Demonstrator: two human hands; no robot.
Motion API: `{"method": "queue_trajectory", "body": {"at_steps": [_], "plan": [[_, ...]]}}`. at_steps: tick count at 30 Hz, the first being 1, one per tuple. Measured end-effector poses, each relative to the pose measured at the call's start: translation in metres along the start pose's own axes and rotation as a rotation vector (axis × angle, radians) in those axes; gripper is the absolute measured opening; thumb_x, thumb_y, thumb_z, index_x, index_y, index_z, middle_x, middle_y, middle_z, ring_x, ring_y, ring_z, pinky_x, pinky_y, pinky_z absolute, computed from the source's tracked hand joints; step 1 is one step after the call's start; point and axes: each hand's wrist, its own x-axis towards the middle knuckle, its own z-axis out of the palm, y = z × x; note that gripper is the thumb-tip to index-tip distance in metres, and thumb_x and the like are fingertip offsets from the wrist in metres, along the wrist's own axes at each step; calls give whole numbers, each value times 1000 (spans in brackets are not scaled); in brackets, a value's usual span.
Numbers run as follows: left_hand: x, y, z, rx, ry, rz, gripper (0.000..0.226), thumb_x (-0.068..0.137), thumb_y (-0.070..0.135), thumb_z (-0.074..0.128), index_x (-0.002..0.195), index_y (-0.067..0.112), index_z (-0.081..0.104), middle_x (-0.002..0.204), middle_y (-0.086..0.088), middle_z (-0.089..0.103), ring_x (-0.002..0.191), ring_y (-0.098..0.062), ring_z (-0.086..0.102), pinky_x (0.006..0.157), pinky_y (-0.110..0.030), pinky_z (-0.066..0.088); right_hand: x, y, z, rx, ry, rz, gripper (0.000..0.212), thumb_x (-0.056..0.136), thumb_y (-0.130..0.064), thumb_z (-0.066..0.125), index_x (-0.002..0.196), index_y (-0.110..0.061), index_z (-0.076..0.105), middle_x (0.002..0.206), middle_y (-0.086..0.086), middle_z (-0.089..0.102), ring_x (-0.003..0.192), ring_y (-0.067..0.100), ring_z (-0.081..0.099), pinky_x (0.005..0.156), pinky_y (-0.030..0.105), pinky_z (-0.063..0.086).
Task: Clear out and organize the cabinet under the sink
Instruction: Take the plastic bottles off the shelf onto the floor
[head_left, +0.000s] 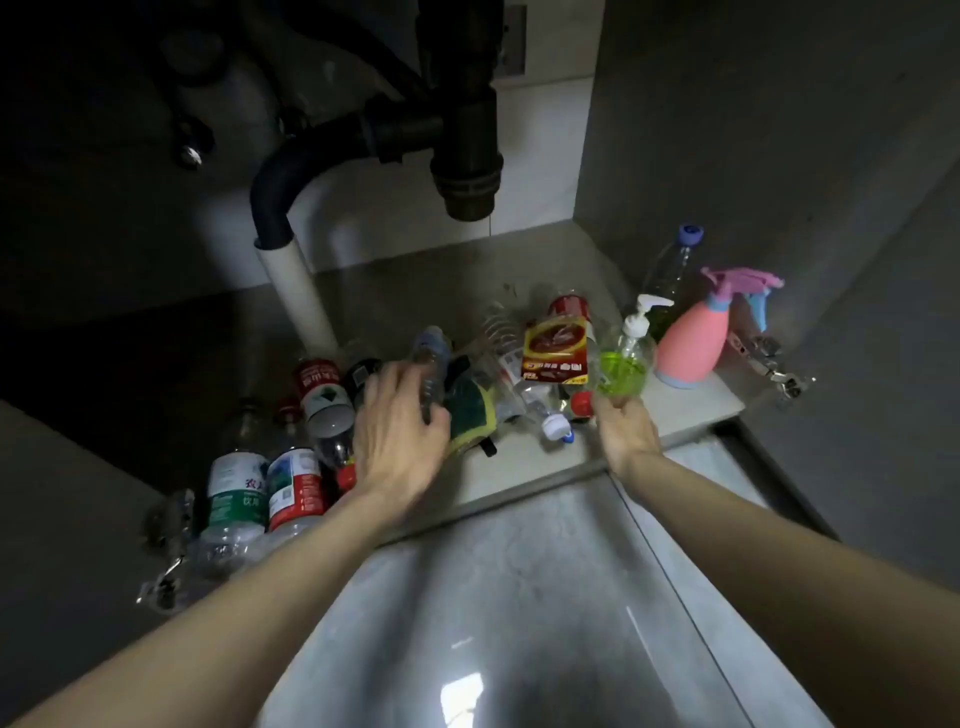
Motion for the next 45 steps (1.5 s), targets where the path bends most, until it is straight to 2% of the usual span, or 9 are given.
{"method": "queue_trajectory", "body": {"at_steps": [4,10,18,23,27,32,36,39,45], "plan": [[11,-3,6,64,-135,-139,56,92,37,54,145,22,40,145,-11,41,132,-32,36,106,-46,38,7,-2,1,74,-44,26,53,98,-50,49,133,-11,56,132,19,60,119,38,56,100,43,45],[27,-12,12,114,-280,-189,67,91,45,52,151,33,23,141,-12,45,126,-37,44,98,-45,44,23,-4,11,128,-83,56,51,94,-47,57,130,-11,58,125,17,63,112,35,59,94,38,46],[26,-11,3,-72,-181,-280,49,85,32,63,128,20,44,116,-13,63,105,-35,61,83,-41,53,30,-7,3,201,-24,71,49,92,-46,64,129,-13,60,123,14,65,110,34,60,91,34,45],[19,-2,-12,-293,-87,-440,51,85,45,65,128,21,50,115,-10,66,104,-35,63,81,-37,51,22,-14,-3,238,-36,114,40,86,-40,68,116,-13,68,112,16,70,101,33,66,92,38,52],[3,6,-30,-436,-55,-534,56,81,50,66,127,23,51,114,-9,65,106,-35,61,88,-39,50,12,-34,-25,365,1,138,25,73,-32,76,88,-12,72,88,16,75,72,30,71,79,41,60],[-25,28,-47,-543,-14,-609,43,83,38,67,121,18,58,112,-10,65,99,-29,58,83,-32,44,-8,-53,-59,464,-34,66,19,74,-29,72,80,-13,65,73,14,64,67,30,61,64,38,49],[-59,48,-51,-659,-24,-642,44,88,33,68,126,16,55,110,-5,59,100,-26,57,94,-36,49,-50,-45,-82,495,-138,10,25,78,-16,62,103,-12,59,74,13,57,57,27,55,53,35,45],[-95,62,-52,-734,-29,-633,40,90,33,68,124,18,55,118,-6,61,107,-28,59,98,-43,50,-90,-25,-98,565,-298,52,26,83,-2,58,107,-7,49,91,16,56,64,27,63,64,38,57],[-200,67,-45,-658,-21,-509,41,88,57,56,124,43,42,119,5,61,103,-17,59,84,-32,46,-152,36,-113,486,-464,99,47,82,2,61,126,-10,51,95,13,55,55,16,59,61,31,55]]}}
